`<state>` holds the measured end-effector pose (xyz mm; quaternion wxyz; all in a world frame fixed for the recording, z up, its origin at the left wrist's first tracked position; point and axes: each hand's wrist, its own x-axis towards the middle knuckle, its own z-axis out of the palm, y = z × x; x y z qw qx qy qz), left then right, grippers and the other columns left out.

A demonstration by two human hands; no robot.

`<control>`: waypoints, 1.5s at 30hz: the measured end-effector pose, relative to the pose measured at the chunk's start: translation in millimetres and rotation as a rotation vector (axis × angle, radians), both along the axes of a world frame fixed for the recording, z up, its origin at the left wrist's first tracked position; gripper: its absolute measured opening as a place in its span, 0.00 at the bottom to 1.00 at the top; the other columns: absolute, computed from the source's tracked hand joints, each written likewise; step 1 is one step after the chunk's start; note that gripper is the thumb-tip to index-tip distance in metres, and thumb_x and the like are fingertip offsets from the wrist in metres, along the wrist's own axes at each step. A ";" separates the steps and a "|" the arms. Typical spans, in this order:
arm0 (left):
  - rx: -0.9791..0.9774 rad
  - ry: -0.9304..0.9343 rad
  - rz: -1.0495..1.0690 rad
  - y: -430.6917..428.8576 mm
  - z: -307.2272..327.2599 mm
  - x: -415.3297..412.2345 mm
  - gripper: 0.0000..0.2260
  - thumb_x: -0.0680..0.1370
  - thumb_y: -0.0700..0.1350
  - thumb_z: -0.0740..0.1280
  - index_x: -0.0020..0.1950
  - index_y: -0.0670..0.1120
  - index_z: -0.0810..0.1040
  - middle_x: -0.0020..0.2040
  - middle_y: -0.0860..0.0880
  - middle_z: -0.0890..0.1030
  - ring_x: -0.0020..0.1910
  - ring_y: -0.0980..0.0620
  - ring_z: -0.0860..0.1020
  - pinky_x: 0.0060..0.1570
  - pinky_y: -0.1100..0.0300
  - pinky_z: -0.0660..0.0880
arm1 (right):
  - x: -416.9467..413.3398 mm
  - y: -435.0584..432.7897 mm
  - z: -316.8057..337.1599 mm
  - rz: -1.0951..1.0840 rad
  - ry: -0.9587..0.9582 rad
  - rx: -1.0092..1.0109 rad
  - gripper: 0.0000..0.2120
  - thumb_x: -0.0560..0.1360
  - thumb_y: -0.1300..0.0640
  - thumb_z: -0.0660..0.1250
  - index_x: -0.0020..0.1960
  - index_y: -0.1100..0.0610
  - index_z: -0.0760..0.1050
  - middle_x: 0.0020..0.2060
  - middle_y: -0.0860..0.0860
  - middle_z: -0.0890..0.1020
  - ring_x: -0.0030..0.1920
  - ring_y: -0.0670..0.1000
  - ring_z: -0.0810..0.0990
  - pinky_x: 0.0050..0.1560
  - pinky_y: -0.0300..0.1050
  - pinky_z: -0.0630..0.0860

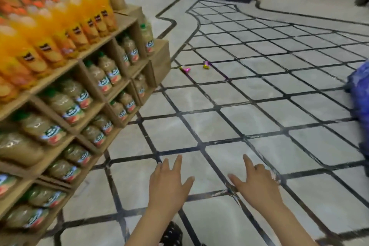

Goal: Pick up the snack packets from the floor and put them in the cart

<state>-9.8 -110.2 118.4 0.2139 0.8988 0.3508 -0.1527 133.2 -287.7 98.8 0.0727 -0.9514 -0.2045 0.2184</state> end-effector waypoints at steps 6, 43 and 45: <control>0.110 -0.068 -0.049 108.1 13.1 83.2 0.33 0.81 0.65 0.54 0.81 0.55 0.45 0.80 0.43 0.56 0.78 0.42 0.54 0.75 0.50 0.57 | 85.3 79.6 11.9 0.002 -0.092 0.015 0.38 0.77 0.33 0.52 0.79 0.48 0.44 0.70 0.57 0.66 0.69 0.58 0.65 0.63 0.50 0.68; 0.209 -0.320 0.010 548.6 54.4 758.8 0.31 0.80 0.65 0.54 0.80 0.54 0.53 0.76 0.46 0.64 0.75 0.45 0.62 0.70 0.53 0.63 | 758.0 544.1 85.1 -0.064 -0.136 0.227 0.35 0.78 0.38 0.58 0.78 0.51 0.51 0.64 0.59 0.70 0.64 0.60 0.68 0.58 0.52 0.72; 0.210 -0.288 0.072 580.0 42.4 780.2 0.32 0.79 0.66 0.54 0.80 0.54 0.54 0.75 0.45 0.66 0.74 0.44 0.63 0.69 0.51 0.66 | 789.3 578.8 73.7 -0.024 -0.098 0.213 0.35 0.78 0.37 0.58 0.78 0.51 0.50 0.64 0.59 0.70 0.63 0.60 0.69 0.58 0.52 0.73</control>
